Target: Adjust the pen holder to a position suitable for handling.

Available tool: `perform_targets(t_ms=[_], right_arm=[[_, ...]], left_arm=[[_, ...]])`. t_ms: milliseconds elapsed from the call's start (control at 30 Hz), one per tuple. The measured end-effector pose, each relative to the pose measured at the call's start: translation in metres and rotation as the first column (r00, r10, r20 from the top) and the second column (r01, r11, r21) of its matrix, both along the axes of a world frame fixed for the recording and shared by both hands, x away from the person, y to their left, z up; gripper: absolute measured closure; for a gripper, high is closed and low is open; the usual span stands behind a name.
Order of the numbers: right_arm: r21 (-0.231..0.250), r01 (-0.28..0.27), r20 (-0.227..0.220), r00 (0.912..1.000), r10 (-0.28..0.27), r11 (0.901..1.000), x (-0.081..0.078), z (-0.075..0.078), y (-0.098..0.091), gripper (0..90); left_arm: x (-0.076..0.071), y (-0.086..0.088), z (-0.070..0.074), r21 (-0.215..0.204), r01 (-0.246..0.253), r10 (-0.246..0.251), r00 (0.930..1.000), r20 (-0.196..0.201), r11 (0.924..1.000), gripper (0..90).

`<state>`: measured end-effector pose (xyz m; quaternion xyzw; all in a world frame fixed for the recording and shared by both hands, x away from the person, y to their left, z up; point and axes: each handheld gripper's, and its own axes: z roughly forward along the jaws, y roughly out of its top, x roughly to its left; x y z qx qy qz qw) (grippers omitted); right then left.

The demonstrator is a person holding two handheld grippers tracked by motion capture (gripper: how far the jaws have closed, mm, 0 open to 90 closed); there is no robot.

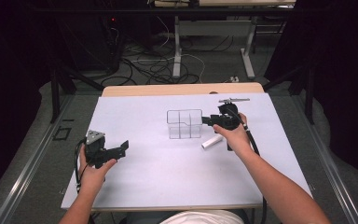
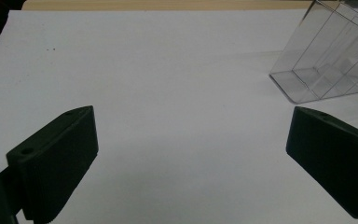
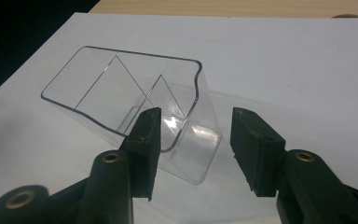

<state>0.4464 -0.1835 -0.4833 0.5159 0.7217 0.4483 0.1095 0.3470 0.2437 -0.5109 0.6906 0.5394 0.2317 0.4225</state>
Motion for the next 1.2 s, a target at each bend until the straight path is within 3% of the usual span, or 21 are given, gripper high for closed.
perform_targets(t_ms=[167, 433, 600, 800, 1200], right_arm=[[0.012, -0.013, 0.063, 0.9980, 0.013, 0.9998, -0.010, 0.003, -0.010, 44.9], [-0.032, -0.039, 0.155, 0.9869, 0.044, 0.9987, -0.027, 0.006, -0.025, 35.0], [-0.013, -0.034, 0.157, 0.9869, 0.036, 0.9993, -0.036, 0.002, -0.035, 30.3], [-0.026, -0.017, 0.163, 0.9864, 0.021, 0.9995, -0.046, -0.003, -0.046, 22.0], [-0.100, 0.025, 0.188, 0.9822, -0.006, 0.9946, -0.065, -0.006, -0.068, 12.4]], left_arm=[[0.002, -0.003, 0.000, 0.002, 0.010, -0.010, 0.9999, -0.003, 0.9999, 2.2], [0.003, -0.010, -0.001, 0.022, 0.041, -0.041, 0.9992, -0.004, 0.9989, 2.4], [0.003, -0.015, -0.002, 0.040, 0.060, -0.060, 0.9982, -0.003, 0.9974, 2.4], [0.003, -0.017, -0.003, 0.047, 0.063, -0.063, 0.9980, -0.006, 0.9969, 2.4], [0.003, -0.020, -0.004, 0.073, 0.088, -0.085, 0.9958, -0.032, 0.9935, 2.4]])
